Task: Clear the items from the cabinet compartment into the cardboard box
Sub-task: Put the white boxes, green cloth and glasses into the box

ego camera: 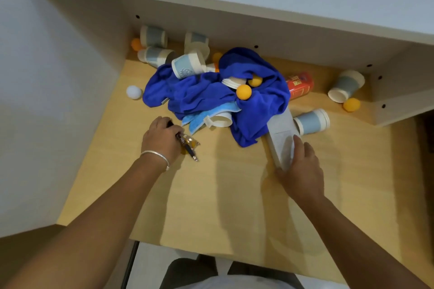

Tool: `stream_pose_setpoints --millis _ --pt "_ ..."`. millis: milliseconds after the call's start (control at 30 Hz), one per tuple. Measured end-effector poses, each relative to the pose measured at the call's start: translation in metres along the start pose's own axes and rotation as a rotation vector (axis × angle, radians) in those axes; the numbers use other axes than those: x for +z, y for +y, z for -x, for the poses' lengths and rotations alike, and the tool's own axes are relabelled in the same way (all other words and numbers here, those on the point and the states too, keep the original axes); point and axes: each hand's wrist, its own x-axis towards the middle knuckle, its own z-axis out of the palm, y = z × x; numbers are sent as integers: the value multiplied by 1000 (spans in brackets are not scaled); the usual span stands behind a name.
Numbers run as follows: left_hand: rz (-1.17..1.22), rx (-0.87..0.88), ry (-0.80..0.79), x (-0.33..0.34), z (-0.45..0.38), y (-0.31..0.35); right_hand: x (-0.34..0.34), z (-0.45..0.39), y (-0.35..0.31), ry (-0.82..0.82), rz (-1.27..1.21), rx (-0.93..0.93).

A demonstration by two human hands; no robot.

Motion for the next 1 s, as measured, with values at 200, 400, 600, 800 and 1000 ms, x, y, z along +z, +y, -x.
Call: stream_pose_setpoints --millis 200,400,600,800,1000 --pt "-63 -15 6 -7 14 -3 -14 20 11 2 -15 -34" --pt "-111 -12 -103 -10 35 17 -37 40 29 -2 4 -73" --pt "-111 102 -80 -17 57 81 -69 58 58 62 -29 -99" --pt "-78 338 40 -31 62 182 -111 74 94 151 -79 -88" --pt "-52 578 167 -45 65 302 -172 91 150 321 -89 -45"
